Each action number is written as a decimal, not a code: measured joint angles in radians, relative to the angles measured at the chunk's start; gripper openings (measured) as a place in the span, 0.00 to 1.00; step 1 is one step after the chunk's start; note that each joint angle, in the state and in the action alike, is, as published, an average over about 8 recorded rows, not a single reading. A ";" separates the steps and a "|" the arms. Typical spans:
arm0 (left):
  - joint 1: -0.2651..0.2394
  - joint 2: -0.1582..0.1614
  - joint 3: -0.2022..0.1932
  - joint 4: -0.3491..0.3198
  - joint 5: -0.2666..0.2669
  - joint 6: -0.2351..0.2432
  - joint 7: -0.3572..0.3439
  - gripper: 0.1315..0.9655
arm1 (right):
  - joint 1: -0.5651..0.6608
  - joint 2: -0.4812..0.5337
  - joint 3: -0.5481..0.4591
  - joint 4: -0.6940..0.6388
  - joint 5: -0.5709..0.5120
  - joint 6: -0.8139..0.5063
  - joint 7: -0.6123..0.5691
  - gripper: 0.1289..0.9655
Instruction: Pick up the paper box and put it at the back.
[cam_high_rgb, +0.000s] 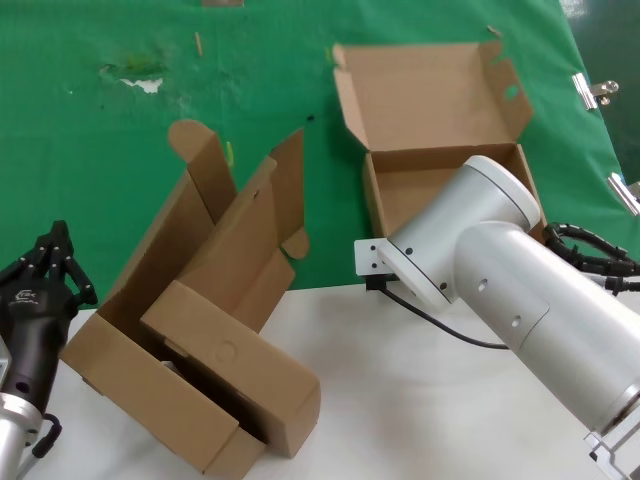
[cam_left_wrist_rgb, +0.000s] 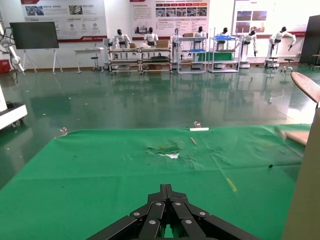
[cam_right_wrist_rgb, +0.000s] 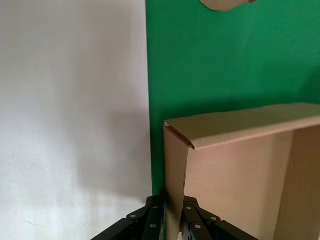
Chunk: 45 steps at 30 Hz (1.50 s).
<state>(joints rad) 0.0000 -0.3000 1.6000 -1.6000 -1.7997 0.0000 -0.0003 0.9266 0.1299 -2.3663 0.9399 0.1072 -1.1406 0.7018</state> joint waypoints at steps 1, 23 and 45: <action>0.000 0.000 0.000 0.000 0.000 0.000 0.000 0.01 | -0.001 -0.001 0.004 0.003 -0.002 -0.004 0.000 0.02; 0.000 0.000 0.000 0.000 0.000 0.000 0.000 0.01 | -0.061 0.008 0.074 0.217 -0.019 -0.119 -0.013 0.37; 0.000 0.000 0.000 0.000 0.000 0.000 0.000 0.01 | -0.171 0.212 0.304 0.869 0.028 -0.356 0.003 0.84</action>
<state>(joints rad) 0.0000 -0.3000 1.6000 -1.6000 -1.7997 0.0000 -0.0003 0.7557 0.3417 -2.0619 1.8091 0.1350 -1.4969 0.7050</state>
